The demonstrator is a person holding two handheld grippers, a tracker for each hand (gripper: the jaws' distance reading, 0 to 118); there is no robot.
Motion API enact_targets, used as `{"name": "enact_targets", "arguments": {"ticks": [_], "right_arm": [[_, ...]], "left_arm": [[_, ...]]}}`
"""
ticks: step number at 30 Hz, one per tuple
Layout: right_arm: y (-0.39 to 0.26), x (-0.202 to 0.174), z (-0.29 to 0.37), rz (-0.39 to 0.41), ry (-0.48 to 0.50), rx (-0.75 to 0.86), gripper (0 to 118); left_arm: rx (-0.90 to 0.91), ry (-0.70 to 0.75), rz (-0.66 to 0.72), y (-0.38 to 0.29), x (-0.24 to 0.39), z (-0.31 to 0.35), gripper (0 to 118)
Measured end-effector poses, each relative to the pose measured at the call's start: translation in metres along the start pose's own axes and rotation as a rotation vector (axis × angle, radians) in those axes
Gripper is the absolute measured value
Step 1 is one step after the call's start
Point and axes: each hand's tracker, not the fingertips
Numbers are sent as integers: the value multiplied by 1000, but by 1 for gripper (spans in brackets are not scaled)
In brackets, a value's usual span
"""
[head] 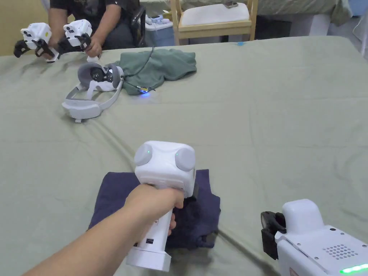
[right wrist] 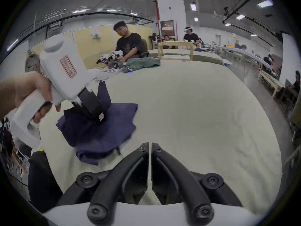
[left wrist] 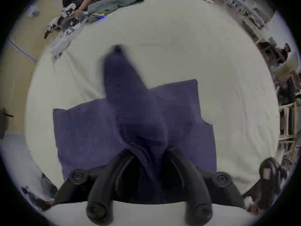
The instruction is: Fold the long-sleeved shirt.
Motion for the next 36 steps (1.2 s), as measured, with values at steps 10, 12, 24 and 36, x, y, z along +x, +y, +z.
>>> {"name": "enact_targets", "arguments": {"ticks": [10, 12, 24, 36], "right_arm": [[7, -33, -7, 70, 55, 2, 15], [9, -41, -8, 68, 74, -2, 15], [2, -32, 0, 50, 7, -30, 15], [57, -58, -65, -179, 450, -39, 15]], "left_arm": [[207, -391, 104, -19, -88, 95, 118], [413, -298, 72, -30, -104, 106, 118], [520, -67, -346, -108, 1, -20, 5], [684, -301, -139, -117, -105, 43, 9]]}}
